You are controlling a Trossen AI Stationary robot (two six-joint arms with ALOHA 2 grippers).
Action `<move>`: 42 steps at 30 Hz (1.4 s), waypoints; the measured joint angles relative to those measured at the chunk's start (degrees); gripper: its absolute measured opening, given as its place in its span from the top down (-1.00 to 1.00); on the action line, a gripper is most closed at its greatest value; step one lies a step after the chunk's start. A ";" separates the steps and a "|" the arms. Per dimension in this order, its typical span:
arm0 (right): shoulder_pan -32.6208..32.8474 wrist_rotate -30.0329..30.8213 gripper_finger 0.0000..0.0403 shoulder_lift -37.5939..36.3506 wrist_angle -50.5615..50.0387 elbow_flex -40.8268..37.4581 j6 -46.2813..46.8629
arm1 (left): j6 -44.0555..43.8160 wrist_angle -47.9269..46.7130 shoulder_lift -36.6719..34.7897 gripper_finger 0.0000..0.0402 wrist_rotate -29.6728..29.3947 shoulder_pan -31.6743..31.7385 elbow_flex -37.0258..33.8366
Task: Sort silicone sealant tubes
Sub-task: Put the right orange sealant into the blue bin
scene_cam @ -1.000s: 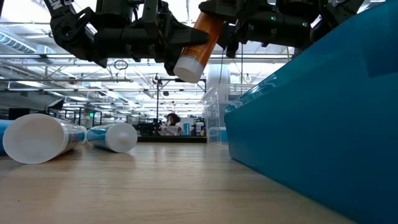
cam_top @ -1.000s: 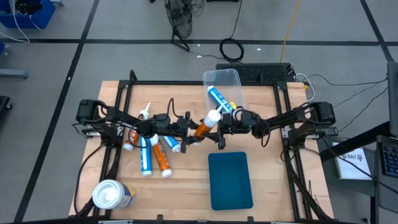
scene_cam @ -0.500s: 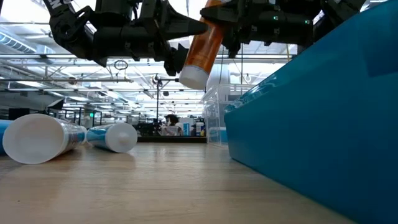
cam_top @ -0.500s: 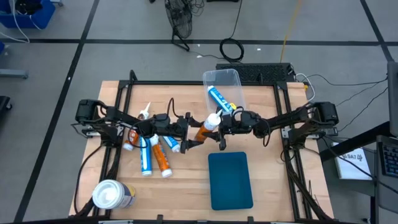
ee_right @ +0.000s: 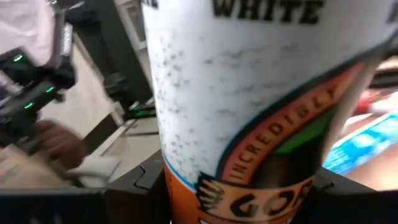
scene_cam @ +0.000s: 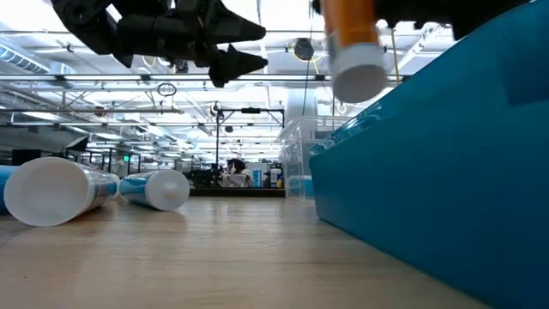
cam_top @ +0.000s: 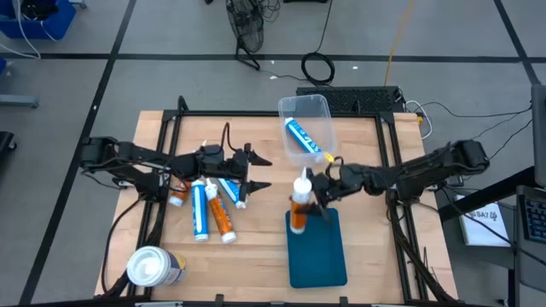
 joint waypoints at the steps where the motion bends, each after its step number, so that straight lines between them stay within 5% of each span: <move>1: 1.37 0.32 0.05 0.33 -0.51 0.00 0.59 | 0.05 -0.11 -0.15 -0.67 -0.42 0.11 -0.01; 16: 19.46 26.61 0.05 11.81 3.30 0.00 9.55 | 0.14 -2.42 -0.09 -0.67 -11.54 1.25 -0.01; 27: 27.24 33.68 0.05 19.84 15.26 0.02 16.08 | -0.98 -4.04 -0.09 -0.66 -12.89 1.25 -0.01; 39: 28.66 38.03 0.05 23.79 15.58 0.04 15.28 | -1.11 -4.52 -0.06 -0.63 -12.93 1.25 -0.01; 42: 28.60 38.24 -0.16 24.30 15.79 0.09 15.53 | -1.08 -4.50 -0.06 -0.64 -12.93 1.25 -0.01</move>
